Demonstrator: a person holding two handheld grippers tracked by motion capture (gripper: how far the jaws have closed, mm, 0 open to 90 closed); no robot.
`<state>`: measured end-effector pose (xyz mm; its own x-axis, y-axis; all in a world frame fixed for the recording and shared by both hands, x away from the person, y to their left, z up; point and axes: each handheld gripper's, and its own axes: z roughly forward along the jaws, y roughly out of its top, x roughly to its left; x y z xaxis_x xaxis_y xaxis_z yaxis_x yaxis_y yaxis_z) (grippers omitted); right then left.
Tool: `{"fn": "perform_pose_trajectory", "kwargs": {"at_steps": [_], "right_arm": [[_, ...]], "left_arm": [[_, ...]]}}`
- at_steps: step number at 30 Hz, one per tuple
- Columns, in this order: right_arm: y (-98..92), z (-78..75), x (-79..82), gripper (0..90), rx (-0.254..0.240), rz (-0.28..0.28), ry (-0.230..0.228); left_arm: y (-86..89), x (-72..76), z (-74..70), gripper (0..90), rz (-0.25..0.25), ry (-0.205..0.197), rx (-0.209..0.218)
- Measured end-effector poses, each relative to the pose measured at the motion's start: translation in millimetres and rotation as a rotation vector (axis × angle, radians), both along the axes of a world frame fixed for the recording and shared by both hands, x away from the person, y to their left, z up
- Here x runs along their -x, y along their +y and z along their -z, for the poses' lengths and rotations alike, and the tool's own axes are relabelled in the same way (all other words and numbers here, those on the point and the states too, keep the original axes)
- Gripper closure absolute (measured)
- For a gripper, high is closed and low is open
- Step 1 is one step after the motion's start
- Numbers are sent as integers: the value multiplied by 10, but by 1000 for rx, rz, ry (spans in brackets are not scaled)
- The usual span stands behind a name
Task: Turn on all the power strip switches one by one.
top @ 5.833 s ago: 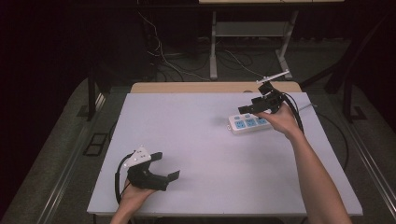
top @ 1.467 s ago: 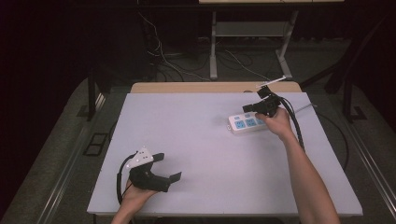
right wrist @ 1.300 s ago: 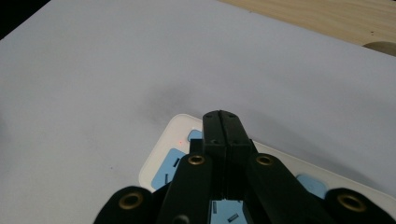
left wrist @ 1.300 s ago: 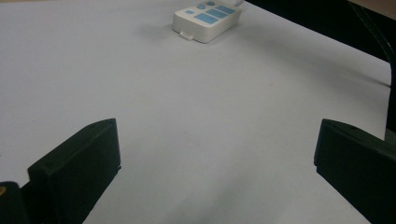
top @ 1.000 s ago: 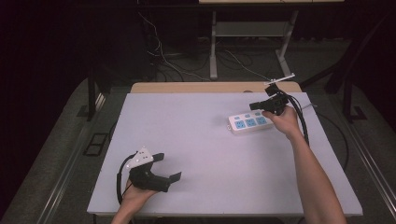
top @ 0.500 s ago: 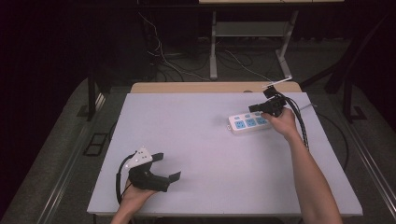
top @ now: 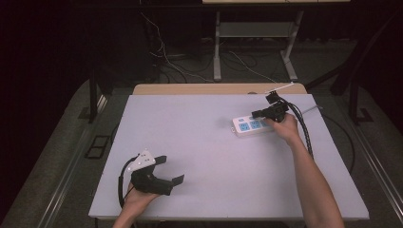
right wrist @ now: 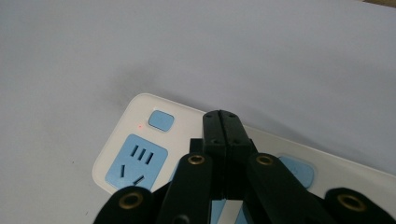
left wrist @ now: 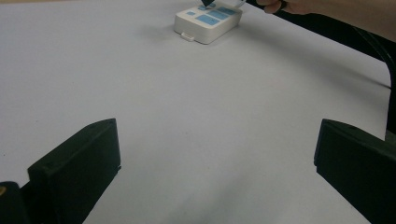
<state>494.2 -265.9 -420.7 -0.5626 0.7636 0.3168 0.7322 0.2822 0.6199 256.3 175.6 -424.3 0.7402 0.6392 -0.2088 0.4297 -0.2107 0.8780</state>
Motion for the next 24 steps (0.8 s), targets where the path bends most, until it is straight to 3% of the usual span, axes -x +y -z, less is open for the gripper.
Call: {"fn": "perform_pose_trajectory", "kwargs": {"at_steps": [6, 13, 24], "right_arm": [[-2, 26, 4, 900, -17, 9, -6], [52, 17, 16, 900, 27, 5, -30], [59, 36, 32, 900, 33, 14, -39]], "left_arm": [[0, -3, 1, 0, -1, -1, 0], [-15, 5, 1, 0, 3, 0, -4], [-22, 13, -2, 0, 5, -2, -3]]}}
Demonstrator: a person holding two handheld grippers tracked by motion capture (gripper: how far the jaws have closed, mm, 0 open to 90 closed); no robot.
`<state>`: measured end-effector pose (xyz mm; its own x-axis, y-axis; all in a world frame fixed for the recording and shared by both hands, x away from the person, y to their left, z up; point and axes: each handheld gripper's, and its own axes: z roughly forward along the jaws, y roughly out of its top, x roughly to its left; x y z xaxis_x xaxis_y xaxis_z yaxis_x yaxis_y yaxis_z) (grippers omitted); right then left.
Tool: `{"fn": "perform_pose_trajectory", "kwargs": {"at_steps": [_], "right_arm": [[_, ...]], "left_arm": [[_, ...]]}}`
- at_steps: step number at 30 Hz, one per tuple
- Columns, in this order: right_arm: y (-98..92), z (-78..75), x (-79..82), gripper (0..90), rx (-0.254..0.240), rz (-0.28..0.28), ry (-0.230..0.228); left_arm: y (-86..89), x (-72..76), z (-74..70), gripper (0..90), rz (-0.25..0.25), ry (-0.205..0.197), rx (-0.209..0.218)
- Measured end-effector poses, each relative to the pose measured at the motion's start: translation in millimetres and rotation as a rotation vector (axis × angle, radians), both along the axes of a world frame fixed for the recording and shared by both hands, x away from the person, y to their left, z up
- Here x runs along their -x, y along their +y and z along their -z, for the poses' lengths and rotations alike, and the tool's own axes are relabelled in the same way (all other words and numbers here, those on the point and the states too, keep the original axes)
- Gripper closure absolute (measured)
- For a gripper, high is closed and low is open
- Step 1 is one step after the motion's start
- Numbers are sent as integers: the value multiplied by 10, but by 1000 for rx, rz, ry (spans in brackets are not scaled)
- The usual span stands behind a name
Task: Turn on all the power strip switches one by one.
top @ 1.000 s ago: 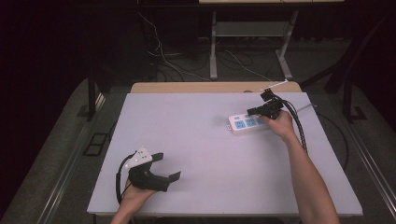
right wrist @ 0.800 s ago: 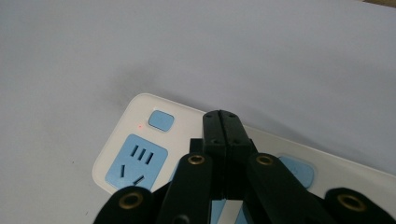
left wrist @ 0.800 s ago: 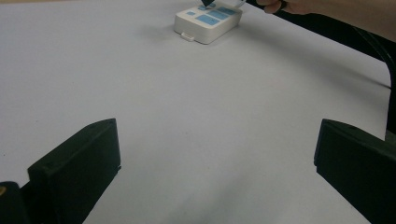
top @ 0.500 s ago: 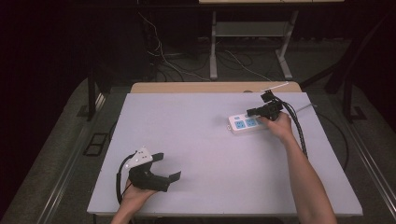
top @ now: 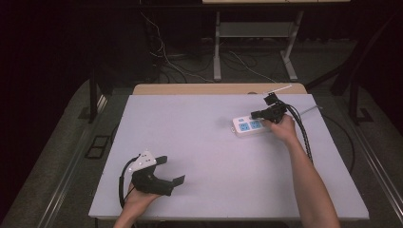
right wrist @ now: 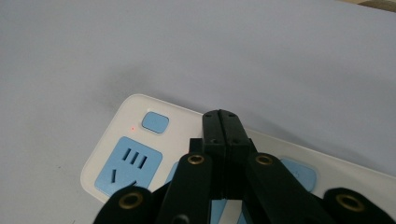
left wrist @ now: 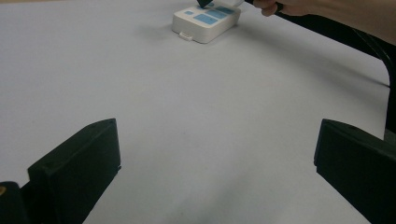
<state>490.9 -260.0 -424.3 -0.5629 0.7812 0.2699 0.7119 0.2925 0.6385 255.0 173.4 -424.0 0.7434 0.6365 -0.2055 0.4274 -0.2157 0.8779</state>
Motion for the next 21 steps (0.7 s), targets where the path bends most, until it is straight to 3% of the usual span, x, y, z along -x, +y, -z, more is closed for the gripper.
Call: {"fn": "perform_pose_trajectory", "kwargs": {"at_steps": [11, 17, 21], "right_arm": [[54, -17, 14, 900, 51, -2, -15], [-11, 37, 34, 900, -14, 17, -9], [-23, 48, 61, 900, -16, 20, -28]], "left_arm": [[-7, 21, -2, 0, 3, -1, -1], [-14, 28, -4, 0, 6, -2, 1], [-9, 20, 4, 0, 4, 2, 1]]}}
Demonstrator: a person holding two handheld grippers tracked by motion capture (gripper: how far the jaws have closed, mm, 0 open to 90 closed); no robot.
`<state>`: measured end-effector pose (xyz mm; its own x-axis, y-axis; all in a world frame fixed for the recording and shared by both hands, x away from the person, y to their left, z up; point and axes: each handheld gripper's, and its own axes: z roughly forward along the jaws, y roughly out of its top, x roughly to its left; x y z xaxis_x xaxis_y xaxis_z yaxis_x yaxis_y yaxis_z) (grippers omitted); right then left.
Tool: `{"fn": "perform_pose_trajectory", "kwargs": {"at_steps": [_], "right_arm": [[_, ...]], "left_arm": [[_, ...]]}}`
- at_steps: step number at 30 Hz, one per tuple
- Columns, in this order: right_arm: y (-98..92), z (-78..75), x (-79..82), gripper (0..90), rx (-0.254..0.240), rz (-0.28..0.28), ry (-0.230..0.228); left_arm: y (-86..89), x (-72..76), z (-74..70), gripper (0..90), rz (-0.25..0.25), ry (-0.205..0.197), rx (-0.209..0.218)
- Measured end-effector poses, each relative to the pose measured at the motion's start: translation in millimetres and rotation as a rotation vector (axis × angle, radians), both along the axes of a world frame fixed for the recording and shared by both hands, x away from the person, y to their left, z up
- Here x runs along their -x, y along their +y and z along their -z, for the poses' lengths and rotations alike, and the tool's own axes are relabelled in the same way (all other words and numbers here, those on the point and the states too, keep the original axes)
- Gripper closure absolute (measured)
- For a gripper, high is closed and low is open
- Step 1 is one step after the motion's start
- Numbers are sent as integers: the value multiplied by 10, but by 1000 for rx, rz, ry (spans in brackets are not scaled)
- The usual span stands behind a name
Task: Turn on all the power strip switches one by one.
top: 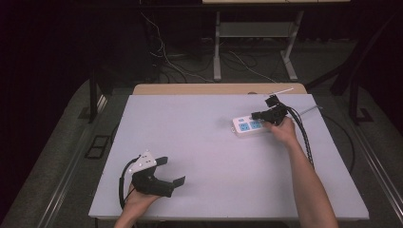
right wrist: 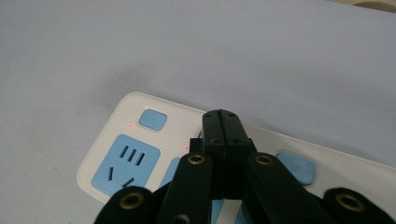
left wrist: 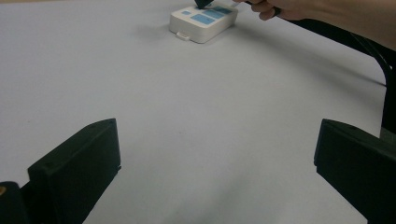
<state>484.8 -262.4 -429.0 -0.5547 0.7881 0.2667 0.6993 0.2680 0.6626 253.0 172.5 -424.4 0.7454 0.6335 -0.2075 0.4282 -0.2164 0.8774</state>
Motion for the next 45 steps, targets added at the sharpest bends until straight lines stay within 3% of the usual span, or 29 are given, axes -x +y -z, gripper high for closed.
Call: {"fn": "perform_pose_trajectory", "kwargs": {"at_steps": [9, 10, 14, 18, 33, 45], "right_arm": [[22, -25, -4, 900, 36, -14, -9], [5, -26, -8, 900, 13, -7, -9], [-23, -24, -5, 900, 5, -6, 5], [-86, -63, 5, 900, -58, 3, 3], [-339, -286, 74, 900, -38, 26, -26], [-463, -262, 40, 900, -36, 61, -21]], "left_arm": [[13, -15, -3, 0, -4, 0, -1], [15, -12, -5, 0, -5, -1, 2], [28, -9, -8, 0, -10, -3, 7], [33, -20, -6, 0, -11, 0, 6], [20, -15, -8, 0, -7, 0, 11], [24, -20, -3, 0, -8, 1, 7]]}}
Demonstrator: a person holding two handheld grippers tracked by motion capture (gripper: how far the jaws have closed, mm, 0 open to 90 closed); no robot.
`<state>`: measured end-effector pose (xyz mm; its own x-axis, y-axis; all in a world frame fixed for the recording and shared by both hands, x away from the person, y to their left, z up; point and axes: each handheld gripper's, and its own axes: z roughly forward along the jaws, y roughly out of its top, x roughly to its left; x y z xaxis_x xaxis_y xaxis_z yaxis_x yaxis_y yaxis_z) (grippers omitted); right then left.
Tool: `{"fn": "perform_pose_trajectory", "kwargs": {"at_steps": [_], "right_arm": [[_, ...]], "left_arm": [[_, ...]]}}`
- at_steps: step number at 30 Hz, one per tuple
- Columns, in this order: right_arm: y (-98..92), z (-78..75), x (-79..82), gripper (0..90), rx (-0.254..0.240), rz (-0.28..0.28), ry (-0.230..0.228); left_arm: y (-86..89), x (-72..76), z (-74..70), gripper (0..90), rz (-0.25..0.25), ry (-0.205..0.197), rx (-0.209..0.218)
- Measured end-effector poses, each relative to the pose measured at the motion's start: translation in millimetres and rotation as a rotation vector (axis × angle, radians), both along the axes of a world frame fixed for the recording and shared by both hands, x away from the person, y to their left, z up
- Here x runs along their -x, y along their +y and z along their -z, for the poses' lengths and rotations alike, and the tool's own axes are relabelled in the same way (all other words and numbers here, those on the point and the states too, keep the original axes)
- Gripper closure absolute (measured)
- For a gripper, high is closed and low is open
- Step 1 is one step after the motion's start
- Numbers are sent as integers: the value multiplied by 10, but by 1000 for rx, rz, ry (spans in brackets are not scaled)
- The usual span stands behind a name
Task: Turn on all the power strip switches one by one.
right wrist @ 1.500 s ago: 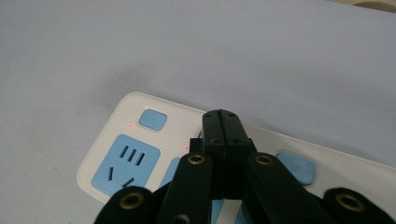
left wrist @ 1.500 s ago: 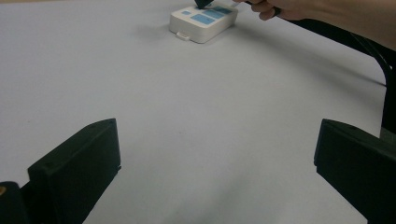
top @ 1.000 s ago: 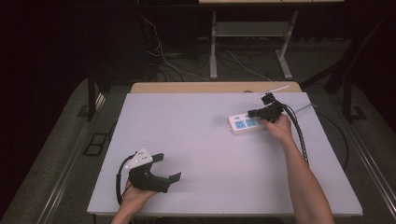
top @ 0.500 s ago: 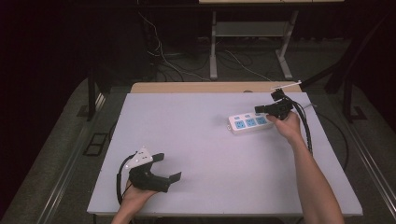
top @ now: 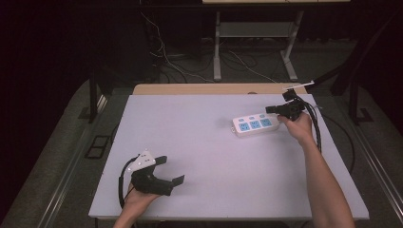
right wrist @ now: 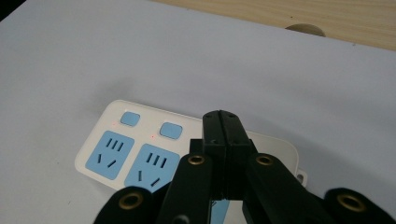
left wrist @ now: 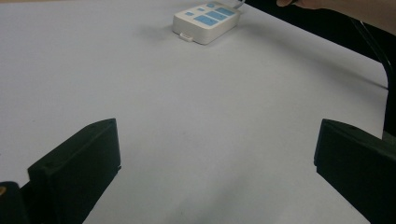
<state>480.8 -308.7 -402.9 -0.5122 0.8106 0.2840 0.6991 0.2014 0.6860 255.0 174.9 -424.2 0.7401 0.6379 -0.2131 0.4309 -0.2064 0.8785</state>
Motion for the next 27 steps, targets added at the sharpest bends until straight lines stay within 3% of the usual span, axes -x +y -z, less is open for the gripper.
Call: {"fn": "perform_pose_trajectory", "kwargs": {"at_steps": [12, 22, 27], "right_arm": [[29, 128, -64, 899, -31, 15, 26], [126, 218, -90, 899, 9, 29, 49], [160, 212, -87, 900, 43, 16, 31]], "left_arm": [[6, -2, 0, 0, 0, 0, 1], [16, 8, -8, 0, -5, -3, 5], [10, 8, -6, 0, -2, -3, 2]]}}
